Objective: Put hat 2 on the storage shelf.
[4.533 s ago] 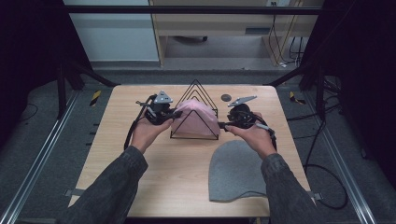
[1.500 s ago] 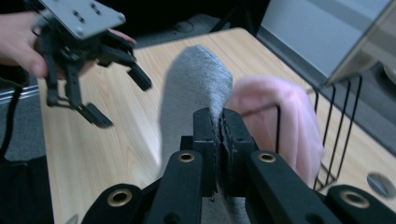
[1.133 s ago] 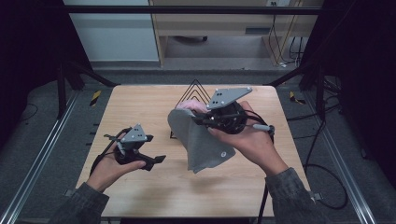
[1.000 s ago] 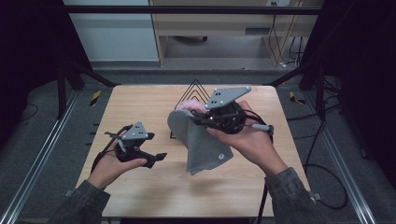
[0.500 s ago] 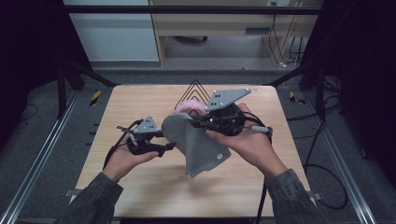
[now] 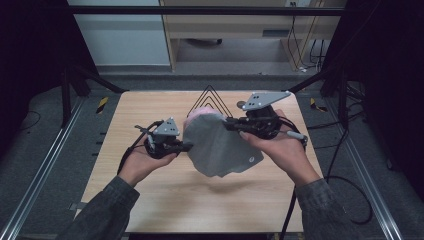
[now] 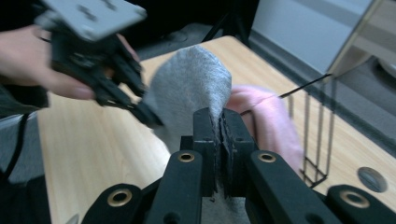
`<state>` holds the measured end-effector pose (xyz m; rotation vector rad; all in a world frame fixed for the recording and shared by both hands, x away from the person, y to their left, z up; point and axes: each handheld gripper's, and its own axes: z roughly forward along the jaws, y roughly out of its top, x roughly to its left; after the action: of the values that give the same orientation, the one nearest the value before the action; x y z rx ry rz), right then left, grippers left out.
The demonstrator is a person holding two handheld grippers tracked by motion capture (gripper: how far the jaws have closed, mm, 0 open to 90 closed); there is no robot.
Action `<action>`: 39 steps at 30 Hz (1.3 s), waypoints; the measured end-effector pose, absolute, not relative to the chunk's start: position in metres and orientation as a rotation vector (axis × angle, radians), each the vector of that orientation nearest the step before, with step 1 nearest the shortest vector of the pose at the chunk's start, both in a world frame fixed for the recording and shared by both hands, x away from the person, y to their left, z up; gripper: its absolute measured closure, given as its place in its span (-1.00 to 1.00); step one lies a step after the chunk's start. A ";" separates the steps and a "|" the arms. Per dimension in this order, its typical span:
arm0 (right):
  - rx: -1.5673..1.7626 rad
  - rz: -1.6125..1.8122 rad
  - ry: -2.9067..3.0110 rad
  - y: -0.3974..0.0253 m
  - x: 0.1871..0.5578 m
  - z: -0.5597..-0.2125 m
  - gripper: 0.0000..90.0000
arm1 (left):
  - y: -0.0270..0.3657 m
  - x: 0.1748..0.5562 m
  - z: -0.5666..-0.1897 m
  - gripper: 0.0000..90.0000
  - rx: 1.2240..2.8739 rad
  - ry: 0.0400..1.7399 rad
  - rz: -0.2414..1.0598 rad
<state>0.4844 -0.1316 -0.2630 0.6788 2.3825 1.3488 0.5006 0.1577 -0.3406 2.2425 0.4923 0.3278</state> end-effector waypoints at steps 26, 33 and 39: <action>0.765 1.534 2.141 -0.152 0.532 -0.188 0.92 | 0.167 0.538 -0.211 0.92 2.166 0.523 0.521; 0.764 1.532 2.115 -0.154 0.547 -0.173 0.92 | 0.167 0.555 -0.194 0.92 2.139 0.528 0.545; 0.772 1.539 2.100 -0.152 0.559 -0.170 0.92 | 0.169 0.565 -0.191 0.92 2.135 0.535 0.557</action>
<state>0.5586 -0.1516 -0.1703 0.7716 2.1003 1.5392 0.5647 0.1688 -0.1908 2.1353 0.5352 0.5572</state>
